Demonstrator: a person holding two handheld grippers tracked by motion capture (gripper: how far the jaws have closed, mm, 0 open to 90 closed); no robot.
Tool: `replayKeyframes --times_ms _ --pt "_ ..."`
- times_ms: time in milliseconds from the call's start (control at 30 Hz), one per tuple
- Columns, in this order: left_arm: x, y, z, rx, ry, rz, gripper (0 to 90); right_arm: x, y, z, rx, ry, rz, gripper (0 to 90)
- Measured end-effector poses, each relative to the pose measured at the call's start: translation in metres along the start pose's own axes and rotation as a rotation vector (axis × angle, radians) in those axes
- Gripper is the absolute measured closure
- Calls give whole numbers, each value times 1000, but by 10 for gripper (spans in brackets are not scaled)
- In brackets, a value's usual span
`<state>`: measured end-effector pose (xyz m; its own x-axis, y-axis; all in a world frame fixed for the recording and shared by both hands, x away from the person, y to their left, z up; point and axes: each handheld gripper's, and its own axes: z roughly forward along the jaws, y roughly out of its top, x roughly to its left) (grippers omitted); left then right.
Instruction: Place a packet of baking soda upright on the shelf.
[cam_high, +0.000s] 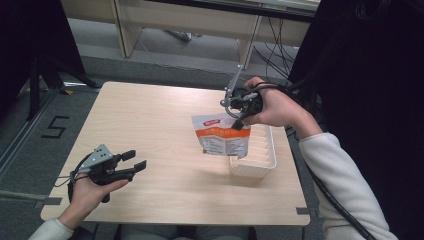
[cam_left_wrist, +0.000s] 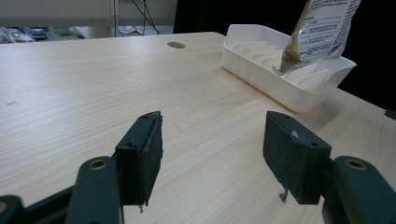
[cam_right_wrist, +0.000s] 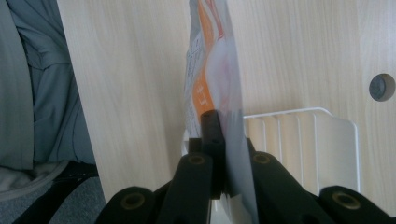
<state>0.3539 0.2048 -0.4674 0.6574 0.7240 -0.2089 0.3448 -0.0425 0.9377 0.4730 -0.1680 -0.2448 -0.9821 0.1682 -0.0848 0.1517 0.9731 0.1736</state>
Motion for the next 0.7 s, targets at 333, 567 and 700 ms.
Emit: replayKeyframes --times_ms 333,567,700 --pt "-1 -1 1 5 -1 -6 368 -3 -10 -6 1 -10 14 900" --pt "-1 -2 1 6 -1 -5 366 -5 -17 -9 5 -15 30 900" --pt "-2 -2 2 7 5 -19 363 -5 -21 -11 10 -23 47 900"
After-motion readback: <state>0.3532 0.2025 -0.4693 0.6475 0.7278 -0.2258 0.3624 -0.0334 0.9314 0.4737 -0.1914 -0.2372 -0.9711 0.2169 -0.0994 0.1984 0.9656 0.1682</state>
